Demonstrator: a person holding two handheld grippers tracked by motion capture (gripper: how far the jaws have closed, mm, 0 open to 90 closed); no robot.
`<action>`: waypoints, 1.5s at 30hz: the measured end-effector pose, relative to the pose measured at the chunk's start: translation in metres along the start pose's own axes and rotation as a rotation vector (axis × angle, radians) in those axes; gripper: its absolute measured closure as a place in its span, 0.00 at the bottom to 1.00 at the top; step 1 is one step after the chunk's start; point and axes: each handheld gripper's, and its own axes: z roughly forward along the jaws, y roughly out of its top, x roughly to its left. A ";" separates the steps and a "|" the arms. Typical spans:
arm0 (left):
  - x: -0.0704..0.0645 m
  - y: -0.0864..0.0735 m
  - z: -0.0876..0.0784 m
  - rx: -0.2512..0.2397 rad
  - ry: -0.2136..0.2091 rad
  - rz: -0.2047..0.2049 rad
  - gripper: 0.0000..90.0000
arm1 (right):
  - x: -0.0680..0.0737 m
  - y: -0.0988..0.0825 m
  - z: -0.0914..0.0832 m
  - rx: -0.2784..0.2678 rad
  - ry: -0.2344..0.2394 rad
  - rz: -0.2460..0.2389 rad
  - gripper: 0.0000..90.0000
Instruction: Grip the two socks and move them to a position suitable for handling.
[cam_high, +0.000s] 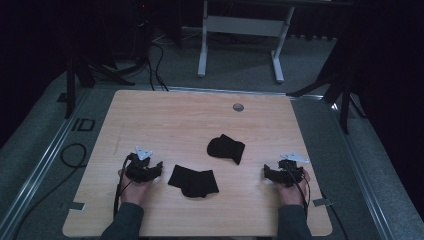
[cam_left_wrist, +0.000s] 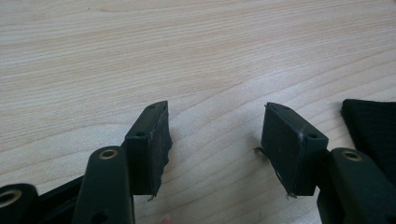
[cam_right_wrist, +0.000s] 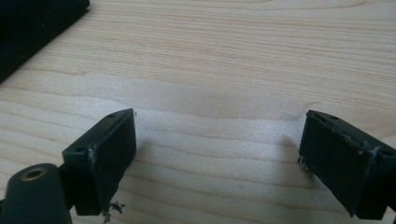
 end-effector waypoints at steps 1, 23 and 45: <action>0.000 0.000 0.000 0.000 0.000 0.000 0.47 | 0.000 0.000 0.000 0.000 -0.001 0.001 0.12; 0.000 0.001 0.000 0.011 0.000 0.002 0.47 | 0.014 0.007 -0.010 0.047 0.008 -0.087 0.28; -0.001 0.002 -0.001 0.020 0.001 -0.001 0.50 | 0.060 0.014 -0.033 0.014 0.157 -0.248 0.56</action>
